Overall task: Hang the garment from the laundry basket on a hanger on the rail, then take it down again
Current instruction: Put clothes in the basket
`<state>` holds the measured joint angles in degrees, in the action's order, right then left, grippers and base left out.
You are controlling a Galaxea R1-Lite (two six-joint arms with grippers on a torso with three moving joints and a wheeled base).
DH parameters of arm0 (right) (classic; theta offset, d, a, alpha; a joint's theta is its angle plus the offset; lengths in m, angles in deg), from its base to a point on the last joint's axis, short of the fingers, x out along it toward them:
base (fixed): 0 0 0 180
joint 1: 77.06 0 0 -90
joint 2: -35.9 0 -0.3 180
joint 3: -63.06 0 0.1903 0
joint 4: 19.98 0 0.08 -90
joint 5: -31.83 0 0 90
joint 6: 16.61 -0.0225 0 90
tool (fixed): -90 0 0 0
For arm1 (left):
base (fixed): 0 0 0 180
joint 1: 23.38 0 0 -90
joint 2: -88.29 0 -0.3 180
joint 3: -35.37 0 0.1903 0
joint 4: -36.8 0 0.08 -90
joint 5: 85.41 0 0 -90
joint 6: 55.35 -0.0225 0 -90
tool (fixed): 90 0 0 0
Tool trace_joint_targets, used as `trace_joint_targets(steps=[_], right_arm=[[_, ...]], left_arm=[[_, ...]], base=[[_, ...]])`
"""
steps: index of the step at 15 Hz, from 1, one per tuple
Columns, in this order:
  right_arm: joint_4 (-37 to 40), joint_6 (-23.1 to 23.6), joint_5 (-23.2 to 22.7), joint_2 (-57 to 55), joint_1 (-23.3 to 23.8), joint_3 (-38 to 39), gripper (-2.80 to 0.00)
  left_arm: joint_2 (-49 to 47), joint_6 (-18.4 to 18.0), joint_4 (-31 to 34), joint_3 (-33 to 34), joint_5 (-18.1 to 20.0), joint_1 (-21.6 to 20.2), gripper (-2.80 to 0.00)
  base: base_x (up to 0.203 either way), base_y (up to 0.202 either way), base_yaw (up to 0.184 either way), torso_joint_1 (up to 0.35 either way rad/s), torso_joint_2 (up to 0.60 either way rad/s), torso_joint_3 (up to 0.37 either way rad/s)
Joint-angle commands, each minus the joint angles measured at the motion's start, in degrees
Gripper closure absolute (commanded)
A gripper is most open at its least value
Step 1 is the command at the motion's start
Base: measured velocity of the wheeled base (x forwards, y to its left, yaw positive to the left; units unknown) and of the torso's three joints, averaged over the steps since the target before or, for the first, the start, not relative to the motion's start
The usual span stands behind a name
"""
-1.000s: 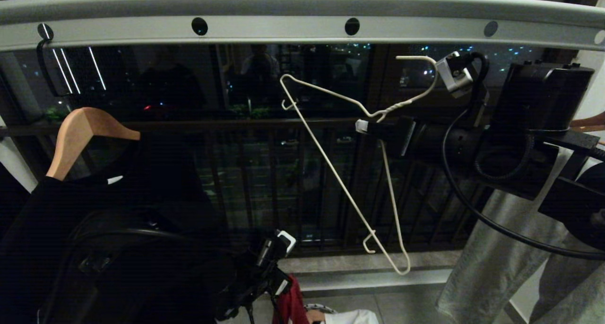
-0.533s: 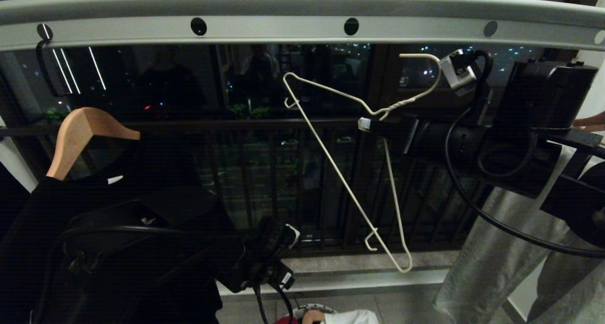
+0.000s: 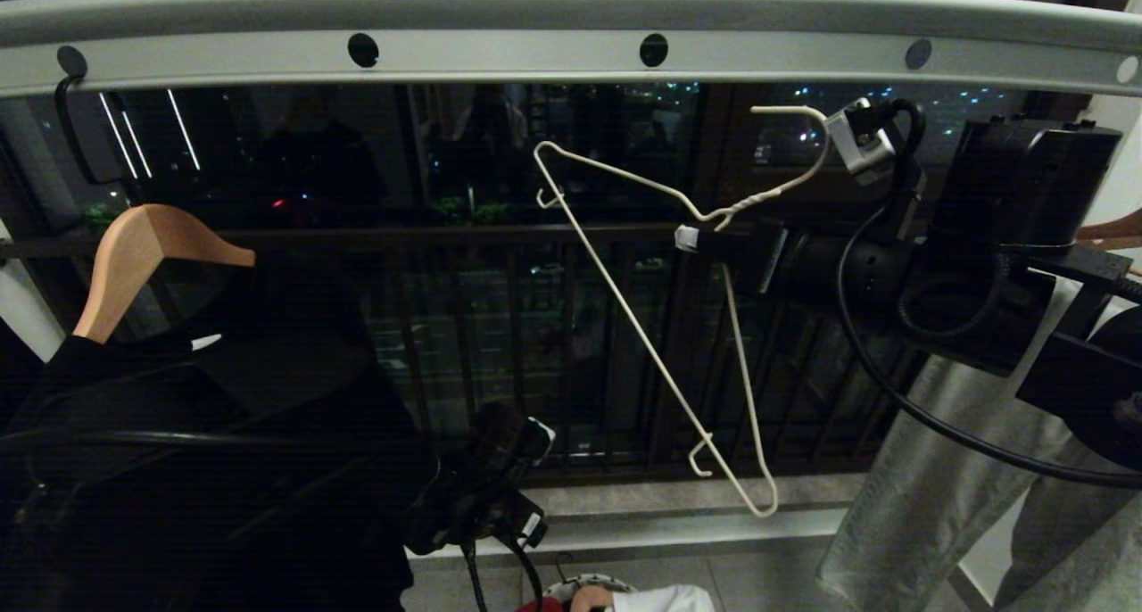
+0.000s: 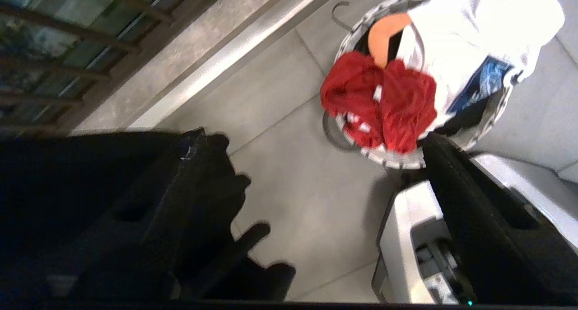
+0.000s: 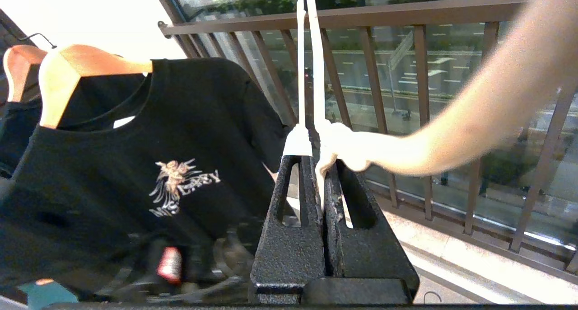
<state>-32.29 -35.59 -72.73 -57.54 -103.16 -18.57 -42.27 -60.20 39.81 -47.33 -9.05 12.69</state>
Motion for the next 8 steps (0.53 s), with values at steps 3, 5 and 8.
trace_joint_targets(steps=[3, 5, 8], right_arm=[[-0.19, -0.09, -0.12, -0.23, -0.09, 0.08, 0.0], [-0.19, -0.09, -0.12, -0.68, -0.09, 0.15, 0.0], [-0.21, 0.63, -0.12, -2.12, -0.09, 0.16, 0.0]], left_arm=[[12.67, -0.07, 0.06, 10.61, -1.43, 0.05, 0.0], [14.94, -0.63, 0.81, 13.01, -3.47, 0.05, 0.0], [16.98, -0.69, 3.96, 11.78, -4.29, 0.05, 0.0]], base=[[0.0, 0.0, 0.0, 0.0, 0.0, 0.0], [0.0, 0.0, 0.0, 0.0, 0.0, 0.0], [0.0, 0.0, 0.0, 0.0, 0.0, 0.0]])
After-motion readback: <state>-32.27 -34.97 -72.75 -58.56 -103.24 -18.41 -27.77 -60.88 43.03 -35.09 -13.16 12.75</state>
